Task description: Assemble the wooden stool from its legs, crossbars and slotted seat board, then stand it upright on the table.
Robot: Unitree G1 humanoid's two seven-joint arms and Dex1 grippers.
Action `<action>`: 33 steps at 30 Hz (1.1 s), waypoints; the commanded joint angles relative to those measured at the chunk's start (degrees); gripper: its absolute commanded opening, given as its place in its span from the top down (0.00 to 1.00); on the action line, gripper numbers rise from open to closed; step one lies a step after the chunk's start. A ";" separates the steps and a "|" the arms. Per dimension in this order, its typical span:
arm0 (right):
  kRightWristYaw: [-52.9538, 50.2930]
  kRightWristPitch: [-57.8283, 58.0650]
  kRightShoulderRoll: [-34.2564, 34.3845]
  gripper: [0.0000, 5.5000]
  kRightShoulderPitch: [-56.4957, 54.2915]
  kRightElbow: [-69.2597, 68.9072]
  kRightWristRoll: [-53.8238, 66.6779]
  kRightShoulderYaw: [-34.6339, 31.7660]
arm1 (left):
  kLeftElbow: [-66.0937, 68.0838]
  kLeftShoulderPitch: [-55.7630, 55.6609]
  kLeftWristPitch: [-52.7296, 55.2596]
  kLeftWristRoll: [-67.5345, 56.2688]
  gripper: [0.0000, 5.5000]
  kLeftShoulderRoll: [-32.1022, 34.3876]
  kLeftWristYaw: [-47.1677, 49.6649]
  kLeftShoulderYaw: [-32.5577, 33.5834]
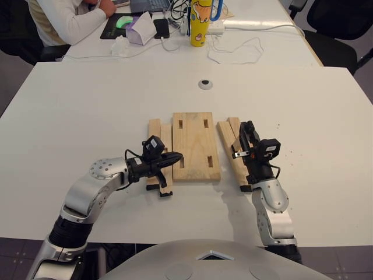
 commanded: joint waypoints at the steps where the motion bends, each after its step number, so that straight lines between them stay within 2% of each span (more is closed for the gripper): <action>1: -0.87 4.62 -0.77 0.77 0.47 -1.39 -2.23 -0.04 | 0.24 0.40 -0.43 0.55 1.00 -0.89 1.17 0.17; 12: -2.86 15.26 -0.59 0.77 -9.04 -15.08 -1.49 -1.60 | -0.14 1.86 -1.45 1.65 1.00 -2.13 2.31 -0.86; 16: -4.58 23.00 -0.27 0.77 -16.61 -21.09 -0.62 -2.55 | -0.19 2.11 -1.62 1.83 1.00 -2.78 3.08 -0.94; 21: -8.37 38.48 -0.19 0.90 -34.05 -24.72 3.74 -7.03 | -0.07 2.28 -2.15 2.05 1.00 -3.74 4.09 -1.28; 25: -9.15 43.26 -1.54 1.00 -43.66 -24.77 5.16 -9.81 | 0.17 2.34 -2.57 2.47 1.00 -4.63 4.88 -1.39; 27: -8.19 43.46 -1.48 1.00 -41.19 -24.47 5.08 -8.66 | 0.11 2.63 -2.80 2.60 1.00 -4.97 5.30 -1.31; 33: -4.50 37.67 -2.30 1.00 -21.86 -17.04 1.33 -1.44 | -0.02 2.67 -2.95 2.75 1.00 -5.26 5.71 -1.27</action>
